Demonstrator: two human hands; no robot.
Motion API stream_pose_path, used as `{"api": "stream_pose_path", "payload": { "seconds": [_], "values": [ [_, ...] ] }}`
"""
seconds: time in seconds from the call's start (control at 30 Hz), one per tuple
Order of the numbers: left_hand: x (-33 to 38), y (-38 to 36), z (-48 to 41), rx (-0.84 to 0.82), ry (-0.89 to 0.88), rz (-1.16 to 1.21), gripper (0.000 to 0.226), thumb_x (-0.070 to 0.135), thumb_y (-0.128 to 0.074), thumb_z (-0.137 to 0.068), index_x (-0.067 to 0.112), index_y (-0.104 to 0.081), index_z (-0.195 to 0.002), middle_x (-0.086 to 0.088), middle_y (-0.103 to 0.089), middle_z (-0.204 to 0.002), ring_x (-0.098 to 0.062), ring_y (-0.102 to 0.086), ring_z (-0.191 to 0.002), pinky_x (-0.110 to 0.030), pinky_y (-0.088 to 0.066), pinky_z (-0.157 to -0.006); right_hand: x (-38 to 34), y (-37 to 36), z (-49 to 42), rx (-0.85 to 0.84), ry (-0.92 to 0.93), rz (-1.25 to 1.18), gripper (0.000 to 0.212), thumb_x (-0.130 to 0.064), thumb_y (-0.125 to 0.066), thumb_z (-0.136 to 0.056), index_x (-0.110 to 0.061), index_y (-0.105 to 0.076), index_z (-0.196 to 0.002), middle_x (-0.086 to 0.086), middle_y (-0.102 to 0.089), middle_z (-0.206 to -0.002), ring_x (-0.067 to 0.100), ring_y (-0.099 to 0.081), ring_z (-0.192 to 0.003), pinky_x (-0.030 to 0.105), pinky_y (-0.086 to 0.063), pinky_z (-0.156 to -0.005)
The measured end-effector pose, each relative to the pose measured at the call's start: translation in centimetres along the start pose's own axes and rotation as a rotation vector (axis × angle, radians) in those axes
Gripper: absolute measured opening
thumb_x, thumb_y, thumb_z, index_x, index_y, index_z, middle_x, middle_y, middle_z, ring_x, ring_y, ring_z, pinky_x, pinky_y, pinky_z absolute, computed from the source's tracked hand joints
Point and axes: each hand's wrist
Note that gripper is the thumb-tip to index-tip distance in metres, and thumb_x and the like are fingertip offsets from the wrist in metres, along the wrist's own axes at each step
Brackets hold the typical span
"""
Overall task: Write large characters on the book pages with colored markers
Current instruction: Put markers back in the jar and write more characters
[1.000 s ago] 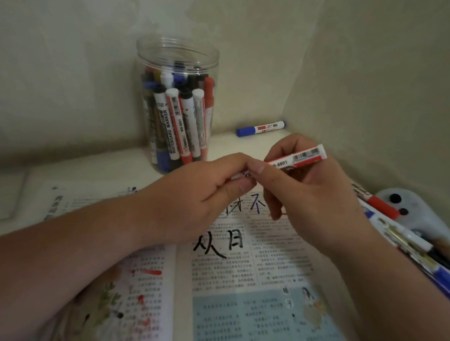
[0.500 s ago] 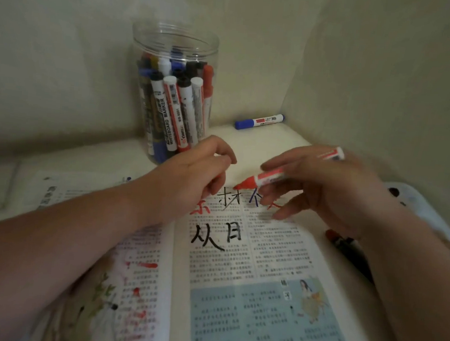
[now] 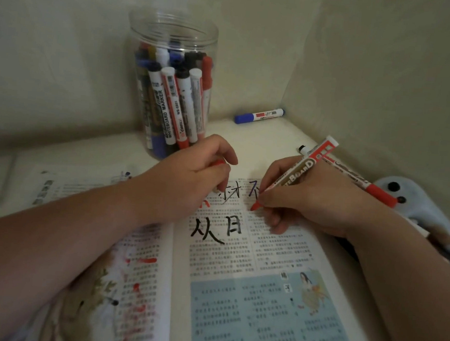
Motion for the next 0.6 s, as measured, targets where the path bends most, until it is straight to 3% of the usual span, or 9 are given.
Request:
{"api": "stream_pose_path", "payload": {
  "seconds": [0.13,0.33,0.47,0.6],
  "values": [
    [0.07,-0.06,-0.01,-0.002,-0.004,-0.019,0.011,0.016,-0.05,-0.102,0.025,-0.056,-0.105,0.002,-0.067,-0.081,0.003,-0.055,-0.055,-0.008,-0.038,-0.051,0.03,0.03,-0.23,0.096,0.019,0.108,0.018,0.002,-0.071,-0.084,-0.003,-0.063,-0.069,0.024,-0.065,-0.062,0.025,-0.055,-0.045,0.025,-0.046,-0.04],
    [0.07,-0.02,0.08,-0.005,-0.018,-0.067,0.01,0.022,-0.051,-0.102,0.03,-0.056,-0.105,0.004,-0.068,-0.082,0.004,-0.057,-0.058,-0.011,-0.038,-0.056,-0.13,-0.1,-0.13,0.126,0.028,0.234,0.022,-0.011,-0.076,-0.084,-0.004,-0.063,-0.068,0.013,-0.063,-0.054,0.019,-0.053,-0.04,0.024,-0.044,-0.043],
    [-0.26,-0.03,0.03,-0.004,-0.036,-0.138,0.01,0.031,-0.057,-0.1,0.038,-0.054,-0.106,0.015,-0.07,-0.085,0.0,-0.066,-0.082,-0.024,-0.049,-0.076,-0.03,-0.07,-0.27,0.081,0.004,0.277,0.02,-0.009,-0.076,-0.081,0.0,-0.061,-0.071,0.023,-0.066,-0.062,0.027,-0.057,-0.046,0.025,-0.046,-0.045],
    [-0.16,0.02,0.0,-0.003,-0.032,-0.104,0.019,0.033,-0.066,-0.094,0.035,-0.055,-0.11,0.017,-0.068,-0.081,0.0,-0.066,-0.077,-0.021,-0.048,-0.072,-0.07,-0.16,0.03,0.054,0.012,0.19,0.017,-0.007,-0.076,-0.084,0.003,-0.065,-0.077,0.026,-0.071,-0.074,0.025,-0.06,-0.053,0.027,-0.051,-0.046]
  ]
}}
Point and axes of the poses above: each hand's wrist, its own z-axis away from the middle knuckle, its own y-axis out of the back of the hand, x = y × z
